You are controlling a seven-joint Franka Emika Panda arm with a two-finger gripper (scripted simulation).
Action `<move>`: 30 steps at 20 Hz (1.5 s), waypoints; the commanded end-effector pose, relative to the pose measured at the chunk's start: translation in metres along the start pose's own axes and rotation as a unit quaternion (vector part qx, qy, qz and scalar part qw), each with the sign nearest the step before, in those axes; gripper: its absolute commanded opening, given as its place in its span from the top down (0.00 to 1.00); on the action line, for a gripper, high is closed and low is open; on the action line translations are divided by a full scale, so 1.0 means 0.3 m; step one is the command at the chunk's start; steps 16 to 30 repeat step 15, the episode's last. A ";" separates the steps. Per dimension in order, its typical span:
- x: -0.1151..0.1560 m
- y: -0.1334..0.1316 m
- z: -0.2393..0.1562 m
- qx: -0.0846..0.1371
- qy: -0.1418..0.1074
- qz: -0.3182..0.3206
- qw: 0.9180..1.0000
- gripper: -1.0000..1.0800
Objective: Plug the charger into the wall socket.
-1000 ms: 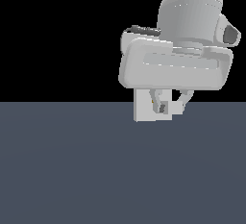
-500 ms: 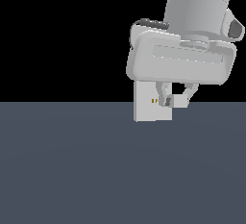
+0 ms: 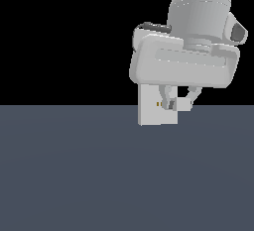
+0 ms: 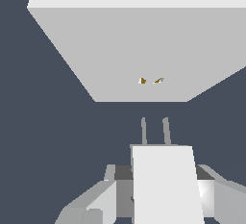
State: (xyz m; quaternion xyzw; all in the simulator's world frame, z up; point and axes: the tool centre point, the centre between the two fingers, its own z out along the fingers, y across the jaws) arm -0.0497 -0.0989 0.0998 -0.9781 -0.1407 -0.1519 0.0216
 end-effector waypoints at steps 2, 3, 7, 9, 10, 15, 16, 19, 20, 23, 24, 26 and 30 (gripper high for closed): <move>0.034 -0.001 0.010 0.000 0.000 0.000 1.000 1.00; 0.047 -0.002 0.015 0.000 0.000 -0.001 1.000 1.00; 0.098 -0.002 0.031 0.000 0.000 -0.001 1.000 1.00; 0.116 -0.002 0.037 0.000 0.000 -0.001 1.000 1.00; 0.123 -0.002 0.039 0.000 0.000 -0.001 1.000 1.00; 0.138 -0.002 0.044 0.000 0.000 -0.001 1.000 1.00; 0.138 -0.002 0.044 0.000 0.000 -0.001 1.000 1.00; 0.138 -0.002 0.044 0.000 0.000 -0.001 1.000 1.00; 0.138 -0.002 0.044 0.000 0.000 -0.001 1.000 1.00; 0.138 -0.002 0.044 0.000 0.000 -0.001 1.000 1.00; 0.138 -0.002 0.044 0.000 0.000 -0.001 1.000 1.00; 0.138 -0.002 0.044 0.000 0.000 -0.001 1.000 1.00; 0.138 -0.002 0.044 0.000 0.000 -0.001 1.000 1.00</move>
